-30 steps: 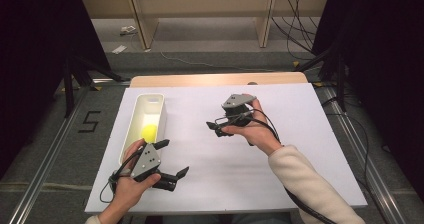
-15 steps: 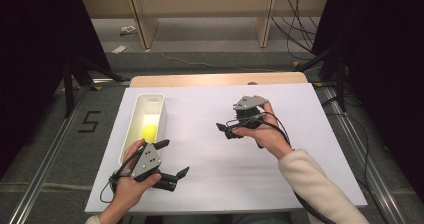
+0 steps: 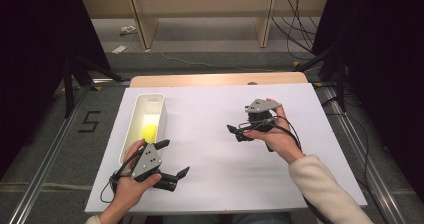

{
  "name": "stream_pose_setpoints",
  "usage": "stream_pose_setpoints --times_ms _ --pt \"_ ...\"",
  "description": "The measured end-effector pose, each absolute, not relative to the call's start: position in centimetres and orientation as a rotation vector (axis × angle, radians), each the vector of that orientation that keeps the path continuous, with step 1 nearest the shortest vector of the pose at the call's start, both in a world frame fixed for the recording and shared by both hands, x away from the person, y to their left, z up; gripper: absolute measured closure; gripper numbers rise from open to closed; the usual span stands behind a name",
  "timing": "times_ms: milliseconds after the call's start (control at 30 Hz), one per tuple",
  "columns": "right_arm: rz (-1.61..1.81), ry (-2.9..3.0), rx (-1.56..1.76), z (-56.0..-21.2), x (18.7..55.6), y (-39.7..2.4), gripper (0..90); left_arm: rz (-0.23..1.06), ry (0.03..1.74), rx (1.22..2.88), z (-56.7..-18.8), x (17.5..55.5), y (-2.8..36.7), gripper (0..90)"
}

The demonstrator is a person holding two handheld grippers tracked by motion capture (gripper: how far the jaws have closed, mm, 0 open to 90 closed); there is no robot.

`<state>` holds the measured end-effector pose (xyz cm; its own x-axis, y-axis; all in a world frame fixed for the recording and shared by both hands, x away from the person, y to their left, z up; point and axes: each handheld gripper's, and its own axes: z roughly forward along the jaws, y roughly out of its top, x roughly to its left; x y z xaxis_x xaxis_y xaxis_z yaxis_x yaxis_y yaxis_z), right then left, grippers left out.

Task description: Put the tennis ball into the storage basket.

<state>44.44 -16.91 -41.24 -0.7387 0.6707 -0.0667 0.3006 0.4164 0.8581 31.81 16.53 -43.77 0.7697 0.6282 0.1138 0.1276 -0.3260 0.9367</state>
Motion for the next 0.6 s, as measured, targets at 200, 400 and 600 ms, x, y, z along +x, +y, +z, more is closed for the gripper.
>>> stream_pose_setpoints --times_ms 200,400,600 --pt "1.258 2.259 0.853 -41.4 44.1 -18.0 5.7 0.564 0.578 1.863 -43.8 31.8 16.5 0.0" --pt "1.261 2.246 0.877 -41.6 43.7 -19.1 6.2 0.566 0.577 1.863 -43.8 31.8 16.5 0.0" --pt "1.261 2.229 0.892 -41.5 43.1 -20.3 6.4 0.562 0.576 1.862 -43.8 31.8 16.5 0.0"
